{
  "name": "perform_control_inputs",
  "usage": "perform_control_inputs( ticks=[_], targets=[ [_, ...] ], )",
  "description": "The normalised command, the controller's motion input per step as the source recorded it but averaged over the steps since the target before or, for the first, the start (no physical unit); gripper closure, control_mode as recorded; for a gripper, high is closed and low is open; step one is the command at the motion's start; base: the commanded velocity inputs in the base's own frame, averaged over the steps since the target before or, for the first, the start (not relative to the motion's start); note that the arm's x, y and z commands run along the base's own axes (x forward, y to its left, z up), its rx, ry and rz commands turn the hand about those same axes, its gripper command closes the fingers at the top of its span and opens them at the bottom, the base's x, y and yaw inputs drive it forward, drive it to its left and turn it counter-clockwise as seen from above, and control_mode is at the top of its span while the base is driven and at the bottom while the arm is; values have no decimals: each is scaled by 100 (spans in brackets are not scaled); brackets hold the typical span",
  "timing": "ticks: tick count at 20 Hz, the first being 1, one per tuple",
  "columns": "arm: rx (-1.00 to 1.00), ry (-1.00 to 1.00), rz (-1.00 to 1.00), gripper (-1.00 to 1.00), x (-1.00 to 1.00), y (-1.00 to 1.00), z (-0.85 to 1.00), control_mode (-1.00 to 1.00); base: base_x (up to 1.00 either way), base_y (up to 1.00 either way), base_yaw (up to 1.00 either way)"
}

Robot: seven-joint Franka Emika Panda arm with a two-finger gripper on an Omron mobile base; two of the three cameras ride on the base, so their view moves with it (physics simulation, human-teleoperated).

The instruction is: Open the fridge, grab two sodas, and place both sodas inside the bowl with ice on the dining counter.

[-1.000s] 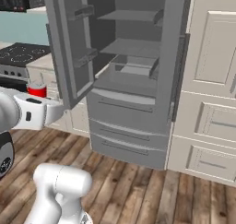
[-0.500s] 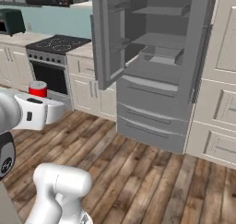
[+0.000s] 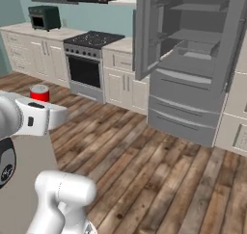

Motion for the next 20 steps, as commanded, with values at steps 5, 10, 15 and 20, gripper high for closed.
perform_control_inputs(
  ticks=[5, 10, 15, 20],
  targets=[
    [0, 0, 0, 100, 0, 0, 0, 100, -100, 76, 15],
    [0, 0, 0, 100, 0, 0, 0, 100, -93, 94, 11],
    [0, 0, 0, 100, 0, 0, 0, 100, -16, 100, 2],
    [0, 0, 0, 100, 0, 0, 0, 100, 31, 100, -4]
  ],
)
